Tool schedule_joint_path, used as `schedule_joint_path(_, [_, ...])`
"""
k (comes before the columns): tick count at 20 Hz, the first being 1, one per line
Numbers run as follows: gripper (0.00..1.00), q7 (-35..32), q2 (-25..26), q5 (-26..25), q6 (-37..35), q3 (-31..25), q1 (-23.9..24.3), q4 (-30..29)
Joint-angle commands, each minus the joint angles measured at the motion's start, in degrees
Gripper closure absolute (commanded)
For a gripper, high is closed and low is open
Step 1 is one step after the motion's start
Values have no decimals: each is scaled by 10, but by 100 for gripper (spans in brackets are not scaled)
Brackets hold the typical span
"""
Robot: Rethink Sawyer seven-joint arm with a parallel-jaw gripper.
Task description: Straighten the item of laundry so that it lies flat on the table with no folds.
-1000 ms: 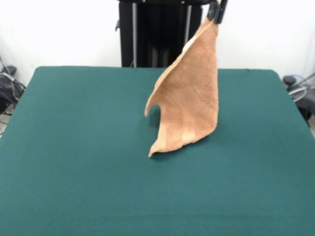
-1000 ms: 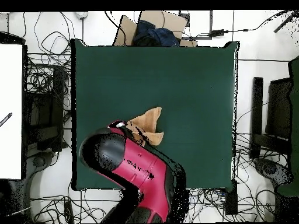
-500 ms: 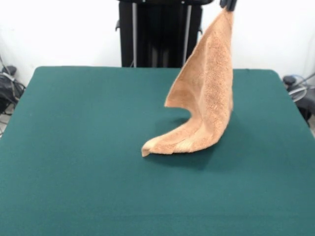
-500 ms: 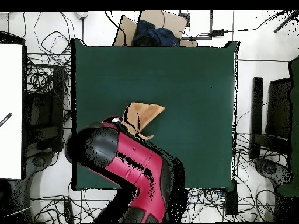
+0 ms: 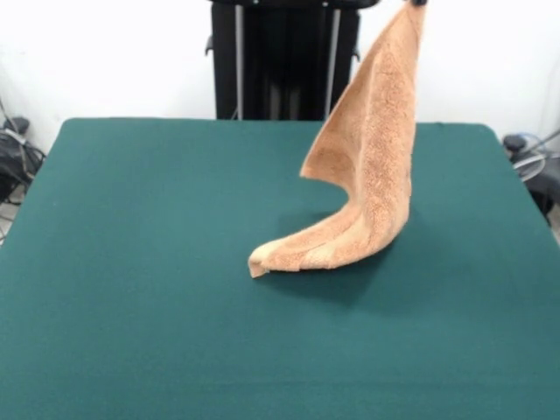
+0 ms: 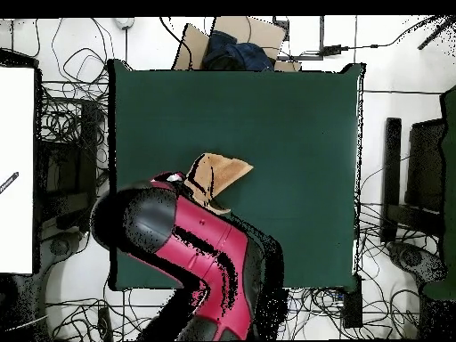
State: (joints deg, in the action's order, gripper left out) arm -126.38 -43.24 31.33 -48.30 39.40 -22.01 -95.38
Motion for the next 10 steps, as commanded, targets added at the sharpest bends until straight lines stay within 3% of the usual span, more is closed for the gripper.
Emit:
schedule_joint_path(1, [100,-174,5,0,-32,-17,-4,-5])
schedule_joint_path(10, [100,-177,9,-3,-50,-11,-3,15])
